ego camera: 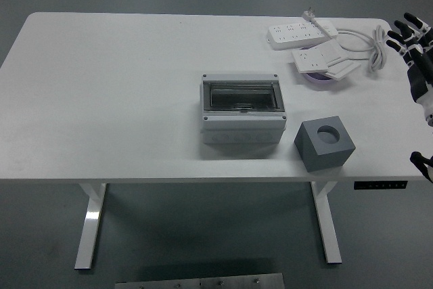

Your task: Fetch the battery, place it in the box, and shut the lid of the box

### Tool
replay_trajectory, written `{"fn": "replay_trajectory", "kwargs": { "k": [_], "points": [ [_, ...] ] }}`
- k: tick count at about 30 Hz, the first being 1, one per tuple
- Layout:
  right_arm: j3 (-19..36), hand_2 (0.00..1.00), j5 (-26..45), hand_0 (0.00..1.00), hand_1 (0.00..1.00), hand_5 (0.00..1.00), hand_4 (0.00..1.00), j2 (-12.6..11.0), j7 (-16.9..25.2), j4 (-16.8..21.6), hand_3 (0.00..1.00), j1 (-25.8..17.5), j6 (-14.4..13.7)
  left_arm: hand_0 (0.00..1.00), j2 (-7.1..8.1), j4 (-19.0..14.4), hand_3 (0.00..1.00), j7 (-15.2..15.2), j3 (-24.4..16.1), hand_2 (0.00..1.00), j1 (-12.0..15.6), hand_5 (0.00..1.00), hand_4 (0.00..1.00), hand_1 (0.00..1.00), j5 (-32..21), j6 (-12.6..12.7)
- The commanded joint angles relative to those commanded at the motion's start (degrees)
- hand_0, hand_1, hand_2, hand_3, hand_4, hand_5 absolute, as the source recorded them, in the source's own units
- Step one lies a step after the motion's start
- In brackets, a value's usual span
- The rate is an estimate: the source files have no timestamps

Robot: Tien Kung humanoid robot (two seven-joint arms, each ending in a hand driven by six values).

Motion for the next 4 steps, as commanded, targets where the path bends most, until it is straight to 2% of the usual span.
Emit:
{"fn": "replay_trajectory", "kwargs": {
  "k": [4],
  "points": [
    [0.0, 0.789, 0.0, 0.794, 0.758, 0.449, 0.912, -0.1, 0.0, 0.1, 0.81, 0.0, 0.0, 0.632, -0.22, 0.0, 0.541, 0.1, -0.2, 0.573, 0.0, 0.002, 0.5, 0.698, 0.1, -0.1]
  ]
}}
